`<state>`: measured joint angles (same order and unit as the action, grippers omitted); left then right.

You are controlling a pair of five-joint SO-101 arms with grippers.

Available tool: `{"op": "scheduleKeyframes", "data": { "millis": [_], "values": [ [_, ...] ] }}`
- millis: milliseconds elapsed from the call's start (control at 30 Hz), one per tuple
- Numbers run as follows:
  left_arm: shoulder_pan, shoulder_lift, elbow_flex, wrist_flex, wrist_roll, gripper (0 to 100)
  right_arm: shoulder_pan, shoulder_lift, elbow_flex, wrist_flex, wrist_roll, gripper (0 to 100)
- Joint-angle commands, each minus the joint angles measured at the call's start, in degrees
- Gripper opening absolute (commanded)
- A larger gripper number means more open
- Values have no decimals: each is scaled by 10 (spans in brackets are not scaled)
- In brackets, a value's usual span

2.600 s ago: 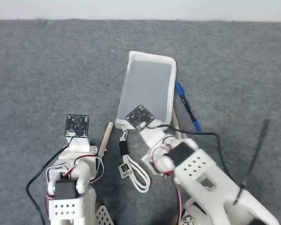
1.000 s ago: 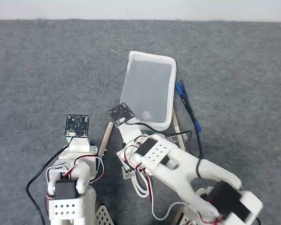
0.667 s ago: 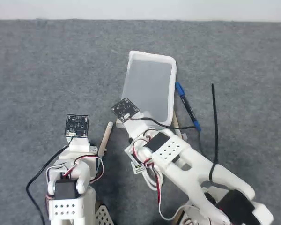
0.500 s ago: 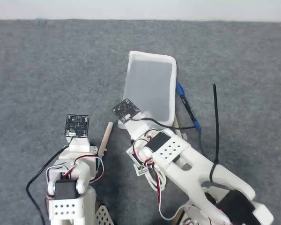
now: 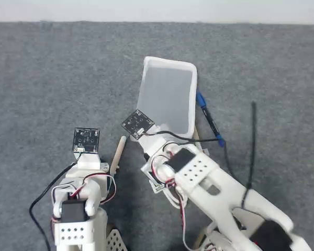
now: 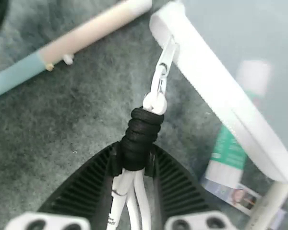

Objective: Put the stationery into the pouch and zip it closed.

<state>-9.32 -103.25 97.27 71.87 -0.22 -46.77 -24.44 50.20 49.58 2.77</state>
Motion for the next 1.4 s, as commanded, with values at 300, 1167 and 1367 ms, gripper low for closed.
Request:
{"op": "scheduleKeyframes", "data": {
  "millis": [300,1167,1367],
  "values": [
    [-1,-10,-7,4,11,12,11,-141,-37,0,34,5],
    [-2,-11,-92,-223,-62,28,24,-258,33,-100,121,6],
    [-2,-11,-116,-189,-35,196,25,-333,113,-163,121,6]
  ]
}}
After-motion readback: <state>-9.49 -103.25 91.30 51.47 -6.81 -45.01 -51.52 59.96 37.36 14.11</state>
